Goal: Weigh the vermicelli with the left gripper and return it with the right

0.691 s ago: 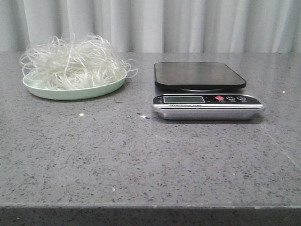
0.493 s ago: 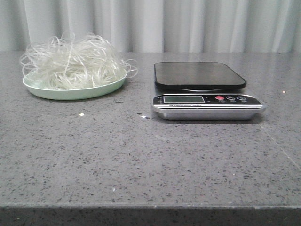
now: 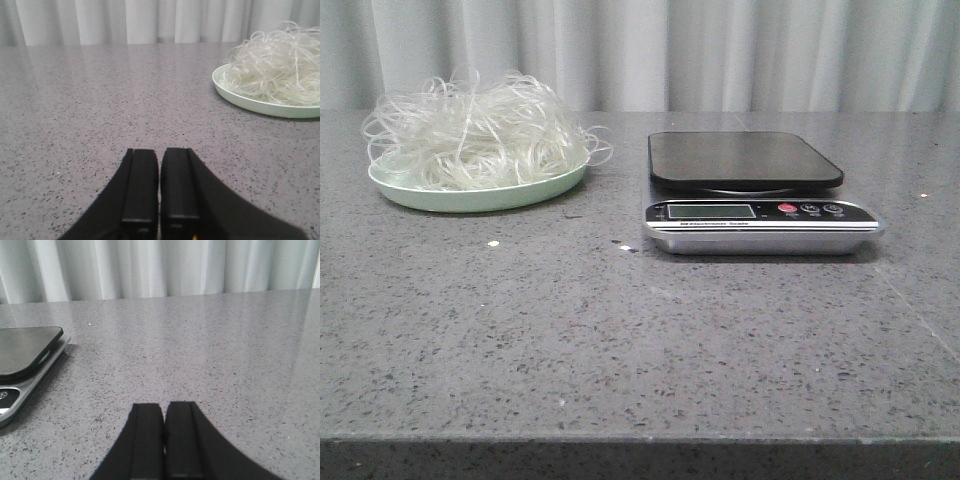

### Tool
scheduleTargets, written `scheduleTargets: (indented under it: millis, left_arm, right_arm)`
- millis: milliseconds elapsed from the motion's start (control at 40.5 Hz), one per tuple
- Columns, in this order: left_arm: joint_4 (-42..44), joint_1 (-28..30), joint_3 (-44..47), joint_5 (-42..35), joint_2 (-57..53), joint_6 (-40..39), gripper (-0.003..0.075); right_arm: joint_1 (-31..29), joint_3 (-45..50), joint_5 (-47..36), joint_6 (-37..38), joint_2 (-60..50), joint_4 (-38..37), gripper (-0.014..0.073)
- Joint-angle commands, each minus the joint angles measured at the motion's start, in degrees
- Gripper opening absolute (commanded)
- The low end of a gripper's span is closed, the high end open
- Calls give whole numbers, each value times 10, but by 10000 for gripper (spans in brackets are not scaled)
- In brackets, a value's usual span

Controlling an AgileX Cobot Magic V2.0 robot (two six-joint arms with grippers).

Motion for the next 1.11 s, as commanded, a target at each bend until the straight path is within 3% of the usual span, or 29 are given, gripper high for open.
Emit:
scheduleTargets:
  millis: [0, 469, 715, 913, 1085]
  left_arm:
    - [-5, -1, 4, -42, -12, -5, 137]
    - [-5, -1, 4, -47, -12, -5, 137]
    - [-5, -1, 4, -152, -12, -5, 137]
    - [-15, -1, -17, -294, -9, -5, 136]
    - [-21, -1, -172, -198, 31, -5, 136]
  right_arm:
    - [-4, -4, -47, -3, -10, 2, 150]
    - [-4, -4, -47, -3, -10, 2, 150]
    - [-4, -4, -47, -3, -10, 2, 150]
    - [-4, -4, -47, -3, -10, 2, 150]
    - [-4, -4, -48, -3, -10, 2, 150]
